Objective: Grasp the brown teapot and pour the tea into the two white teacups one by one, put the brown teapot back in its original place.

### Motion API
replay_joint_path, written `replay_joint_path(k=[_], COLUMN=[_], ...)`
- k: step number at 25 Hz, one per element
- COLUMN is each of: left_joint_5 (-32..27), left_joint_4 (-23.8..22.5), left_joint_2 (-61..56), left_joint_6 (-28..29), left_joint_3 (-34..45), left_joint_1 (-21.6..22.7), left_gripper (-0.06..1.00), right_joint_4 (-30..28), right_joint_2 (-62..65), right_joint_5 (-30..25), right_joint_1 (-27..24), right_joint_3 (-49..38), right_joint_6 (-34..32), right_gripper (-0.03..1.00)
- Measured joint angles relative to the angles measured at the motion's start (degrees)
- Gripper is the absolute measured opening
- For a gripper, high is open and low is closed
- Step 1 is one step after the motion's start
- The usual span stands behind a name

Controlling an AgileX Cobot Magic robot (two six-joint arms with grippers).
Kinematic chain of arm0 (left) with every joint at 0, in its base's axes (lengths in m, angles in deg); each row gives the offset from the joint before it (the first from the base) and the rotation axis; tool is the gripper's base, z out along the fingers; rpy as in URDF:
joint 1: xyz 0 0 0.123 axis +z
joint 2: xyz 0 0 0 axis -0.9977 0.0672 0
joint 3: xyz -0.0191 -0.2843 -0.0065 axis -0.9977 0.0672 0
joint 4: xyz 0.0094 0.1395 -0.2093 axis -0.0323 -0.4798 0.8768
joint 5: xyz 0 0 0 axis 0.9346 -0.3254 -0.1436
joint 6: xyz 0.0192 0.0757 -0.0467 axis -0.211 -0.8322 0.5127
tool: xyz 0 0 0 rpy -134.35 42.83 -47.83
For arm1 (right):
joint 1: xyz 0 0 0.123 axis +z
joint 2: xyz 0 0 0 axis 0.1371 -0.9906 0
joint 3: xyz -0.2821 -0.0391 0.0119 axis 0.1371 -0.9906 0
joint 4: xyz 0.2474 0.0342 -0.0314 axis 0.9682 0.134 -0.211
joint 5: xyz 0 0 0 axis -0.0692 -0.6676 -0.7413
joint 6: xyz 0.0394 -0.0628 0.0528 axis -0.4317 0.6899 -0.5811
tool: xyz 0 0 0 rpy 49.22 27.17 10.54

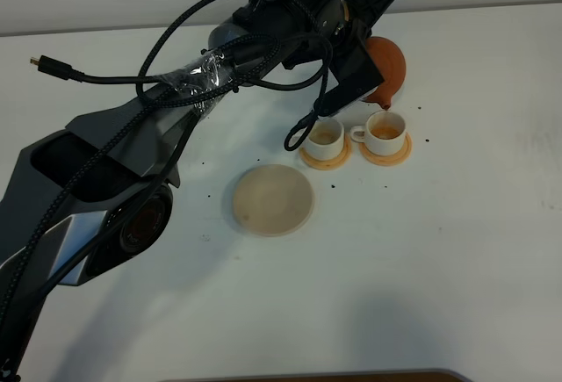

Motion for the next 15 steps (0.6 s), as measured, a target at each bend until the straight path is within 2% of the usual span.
replay_joint_path(k=[15], left_joint_5=[1.05], left_joint_4=[-1.91], left_joint_2=[0.0], left_joint_6=[0.0], left_joint_3=[0.0], left_joint_1=[-0.06], left_gripper=[0.14], right_joint_4=[0.0], right_joint_2=[0.0], right_joint_5=[0.0], right_joint_1=[0.0], right_joint_3=[0.0], right_joint_6=[0.0], right_gripper=[0.24])
